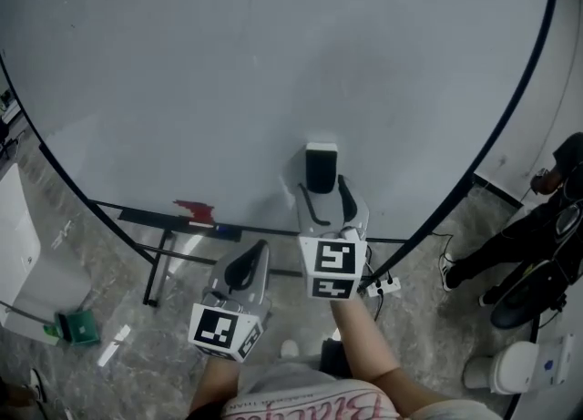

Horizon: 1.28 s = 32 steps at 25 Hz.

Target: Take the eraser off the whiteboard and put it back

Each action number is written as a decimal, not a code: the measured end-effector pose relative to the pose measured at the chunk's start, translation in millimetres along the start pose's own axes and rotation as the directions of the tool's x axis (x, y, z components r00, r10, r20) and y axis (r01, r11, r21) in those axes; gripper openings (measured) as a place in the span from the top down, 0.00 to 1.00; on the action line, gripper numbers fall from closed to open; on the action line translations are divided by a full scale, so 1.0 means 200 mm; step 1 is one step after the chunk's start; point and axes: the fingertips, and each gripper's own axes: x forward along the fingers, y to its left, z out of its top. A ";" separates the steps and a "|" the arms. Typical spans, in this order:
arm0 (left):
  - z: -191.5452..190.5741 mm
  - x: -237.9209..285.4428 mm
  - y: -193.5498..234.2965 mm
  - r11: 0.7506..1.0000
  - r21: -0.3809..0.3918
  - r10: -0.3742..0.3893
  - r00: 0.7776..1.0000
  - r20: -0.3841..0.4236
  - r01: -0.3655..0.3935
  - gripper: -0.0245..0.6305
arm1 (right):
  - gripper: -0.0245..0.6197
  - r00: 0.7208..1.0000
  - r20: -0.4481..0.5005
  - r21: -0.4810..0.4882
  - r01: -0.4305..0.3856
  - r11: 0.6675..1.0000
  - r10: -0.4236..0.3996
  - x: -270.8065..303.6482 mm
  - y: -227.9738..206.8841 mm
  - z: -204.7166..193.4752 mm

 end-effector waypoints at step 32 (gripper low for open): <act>0.06 0.18 0.08 0.991 -0.034 -0.131 0.991 0.015 0.131 0.96 | 0.60 0.996 0.075 0.029 -0.041 0.999 0.039 -0.32 0.11 0.02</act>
